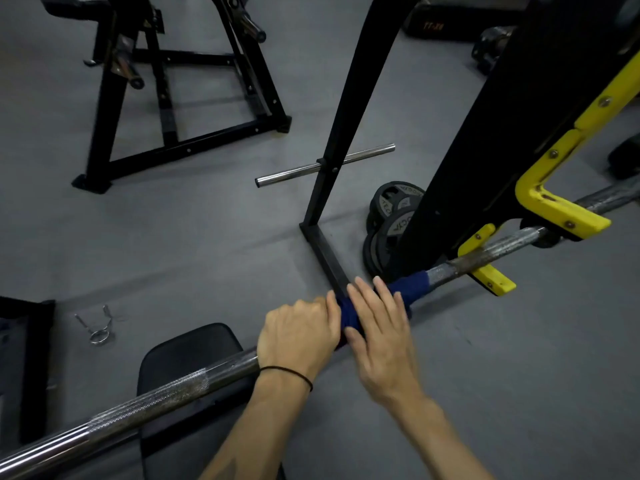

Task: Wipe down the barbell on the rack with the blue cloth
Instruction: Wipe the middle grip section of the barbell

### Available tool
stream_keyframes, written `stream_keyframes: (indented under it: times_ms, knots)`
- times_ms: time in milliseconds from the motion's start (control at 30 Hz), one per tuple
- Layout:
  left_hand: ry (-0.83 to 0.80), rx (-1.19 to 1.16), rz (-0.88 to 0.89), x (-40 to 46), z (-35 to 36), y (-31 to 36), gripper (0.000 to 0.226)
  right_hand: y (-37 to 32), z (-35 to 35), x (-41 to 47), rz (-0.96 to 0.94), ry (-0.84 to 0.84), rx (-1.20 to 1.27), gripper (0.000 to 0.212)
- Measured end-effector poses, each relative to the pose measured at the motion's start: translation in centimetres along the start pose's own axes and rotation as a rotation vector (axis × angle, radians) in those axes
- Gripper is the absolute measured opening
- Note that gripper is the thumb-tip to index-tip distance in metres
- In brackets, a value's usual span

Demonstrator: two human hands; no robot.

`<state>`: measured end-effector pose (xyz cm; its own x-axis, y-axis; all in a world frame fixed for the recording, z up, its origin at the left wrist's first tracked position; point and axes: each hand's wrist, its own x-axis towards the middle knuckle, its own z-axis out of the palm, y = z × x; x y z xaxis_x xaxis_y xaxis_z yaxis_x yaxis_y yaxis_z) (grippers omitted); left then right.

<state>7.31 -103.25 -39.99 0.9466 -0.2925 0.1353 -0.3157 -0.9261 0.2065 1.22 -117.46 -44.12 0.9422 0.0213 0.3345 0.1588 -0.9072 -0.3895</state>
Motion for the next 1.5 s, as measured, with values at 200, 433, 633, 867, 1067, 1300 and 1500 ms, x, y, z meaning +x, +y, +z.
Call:
stream_keyframes:
  times_ms: [200,433,633,867,1067,1300,1500]
  knots:
    - [0.016,-0.013,-0.007,0.3,0.2,0.0,0.055,8.7,-3.8,1.8,0.138,0.048,-0.113,0.056]
    - [-0.015,-0.040,-0.009,0.3,0.8,-0.2,0.056,-1.3,1.7,0.8,0.345,0.201,0.154,0.059]
    - [0.075,-0.060,-0.072,0.5,0.7,-0.2,0.054,1.0,-3.7,2.6,-0.098,-0.043,-0.024,0.050]
    - [0.200,0.006,-0.189,0.1,0.6,0.4,0.048,0.6,-1.5,7.8,-0.048,-0.115,-0.151,0.044]
    - [0.373,0.044,-0.191,0.0,0.8,0.4,0.046,9.6,-4.6,6.9,-0.241,-0.100,-0.220,0.056]
    - [0.384,0.027,-0.152,-0.4,0.9,0.1,0.047,4.2,-1.8,3.6,0.123,0.232,-0.038,0.030]
    - [0.402,0.007,-0.047,-1.2,1.2,-0.3,0.049,4.0,-1.6,2.0,-0.419,0.003,-0.053,0.048]
